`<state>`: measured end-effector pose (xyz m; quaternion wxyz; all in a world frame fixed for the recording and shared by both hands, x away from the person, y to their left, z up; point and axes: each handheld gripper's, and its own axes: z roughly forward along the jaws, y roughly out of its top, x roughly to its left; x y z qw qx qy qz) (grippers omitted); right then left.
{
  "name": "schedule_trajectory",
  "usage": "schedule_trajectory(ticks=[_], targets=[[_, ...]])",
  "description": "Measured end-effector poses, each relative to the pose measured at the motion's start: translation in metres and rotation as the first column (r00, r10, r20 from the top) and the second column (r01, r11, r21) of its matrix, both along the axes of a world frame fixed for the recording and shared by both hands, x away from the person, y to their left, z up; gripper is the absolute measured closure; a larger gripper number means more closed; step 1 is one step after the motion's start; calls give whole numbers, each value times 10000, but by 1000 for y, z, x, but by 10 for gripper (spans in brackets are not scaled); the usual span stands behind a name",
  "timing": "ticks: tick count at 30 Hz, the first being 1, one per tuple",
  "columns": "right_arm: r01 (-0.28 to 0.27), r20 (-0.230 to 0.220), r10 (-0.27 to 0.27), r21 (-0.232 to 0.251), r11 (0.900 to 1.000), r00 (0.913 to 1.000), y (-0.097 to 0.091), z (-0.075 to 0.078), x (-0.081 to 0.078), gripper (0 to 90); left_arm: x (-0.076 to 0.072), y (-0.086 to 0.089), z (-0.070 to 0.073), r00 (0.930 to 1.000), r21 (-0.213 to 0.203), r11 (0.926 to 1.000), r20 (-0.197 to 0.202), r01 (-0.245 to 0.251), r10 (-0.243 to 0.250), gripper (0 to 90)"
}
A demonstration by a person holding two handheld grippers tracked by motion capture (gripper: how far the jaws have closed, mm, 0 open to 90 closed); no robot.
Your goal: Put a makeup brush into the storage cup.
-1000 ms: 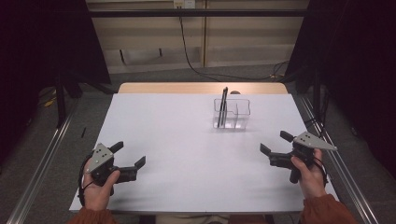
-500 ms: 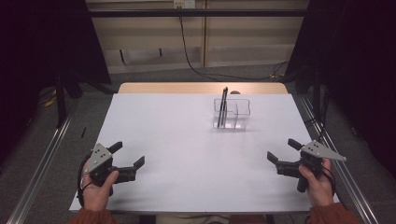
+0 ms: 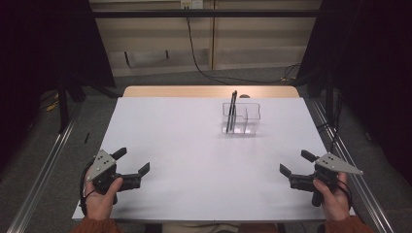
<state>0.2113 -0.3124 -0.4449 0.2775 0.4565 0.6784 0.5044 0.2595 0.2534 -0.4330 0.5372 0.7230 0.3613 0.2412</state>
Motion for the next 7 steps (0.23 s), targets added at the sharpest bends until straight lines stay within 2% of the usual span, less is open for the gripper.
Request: schedule_trajectory(ticks=[7], targets=[[-80,7,80,12,10000,10000,0,1,3,26,0,0,0,10000,110,9999,9,54,-54,25]])
